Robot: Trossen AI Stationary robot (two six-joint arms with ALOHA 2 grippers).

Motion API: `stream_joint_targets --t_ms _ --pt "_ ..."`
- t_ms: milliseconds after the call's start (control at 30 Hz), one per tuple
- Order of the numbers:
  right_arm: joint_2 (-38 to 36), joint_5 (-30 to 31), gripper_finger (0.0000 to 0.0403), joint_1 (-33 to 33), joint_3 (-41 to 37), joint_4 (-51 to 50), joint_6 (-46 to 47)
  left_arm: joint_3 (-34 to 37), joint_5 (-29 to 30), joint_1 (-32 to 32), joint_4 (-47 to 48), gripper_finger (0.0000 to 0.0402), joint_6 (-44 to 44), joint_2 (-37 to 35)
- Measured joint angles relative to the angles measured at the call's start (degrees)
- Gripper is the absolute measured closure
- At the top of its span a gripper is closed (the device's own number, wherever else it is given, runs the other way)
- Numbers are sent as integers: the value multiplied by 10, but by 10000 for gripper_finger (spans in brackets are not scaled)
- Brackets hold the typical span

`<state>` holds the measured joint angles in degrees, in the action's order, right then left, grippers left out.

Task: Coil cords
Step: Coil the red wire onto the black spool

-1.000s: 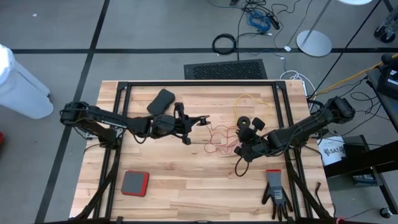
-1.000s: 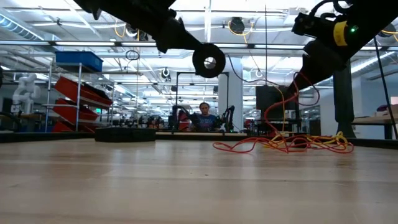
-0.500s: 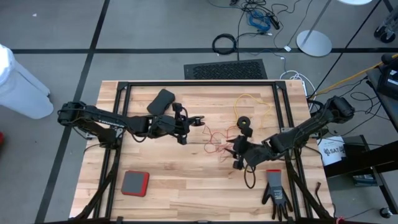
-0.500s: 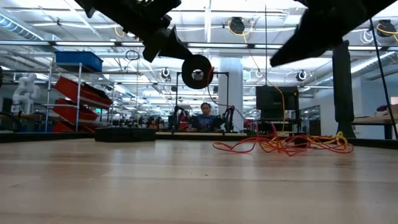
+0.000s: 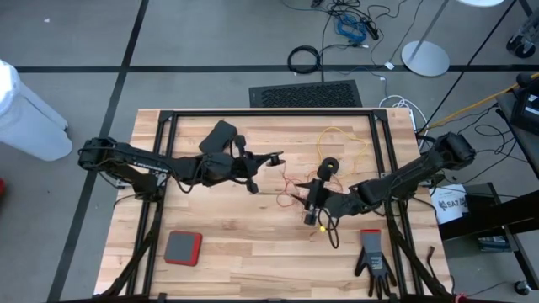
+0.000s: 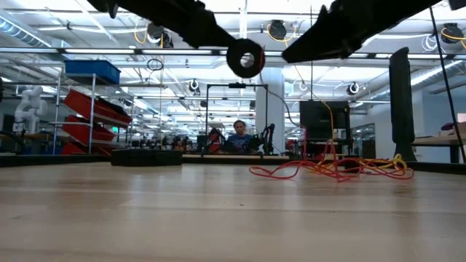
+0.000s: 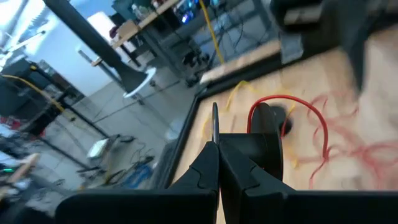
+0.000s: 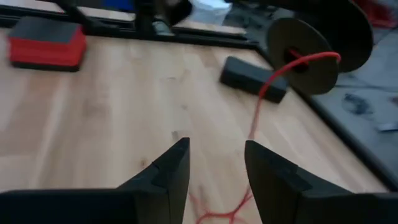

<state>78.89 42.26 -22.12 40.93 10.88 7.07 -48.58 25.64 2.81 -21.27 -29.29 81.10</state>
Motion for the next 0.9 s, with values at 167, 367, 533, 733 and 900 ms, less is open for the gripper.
stream_joint_targets --t_ms 167,367,533,733,900 --pt "33 43 264 16 0 68 -44 0 -16 0 -20 402 18 0" --pt "49 43 264 23 0 131 -87 0 -17 0 -23 402 19 0" --pt "50 42 264 23 0 150 -99 0 -17 0 -24 402 19 0" --pt "49 38 264 29 0 147 -95 0 -36 0 -40 402 34 0" --pt "49 24 268 34 0 145 -96 0 -44 0 -64 402 35 0"
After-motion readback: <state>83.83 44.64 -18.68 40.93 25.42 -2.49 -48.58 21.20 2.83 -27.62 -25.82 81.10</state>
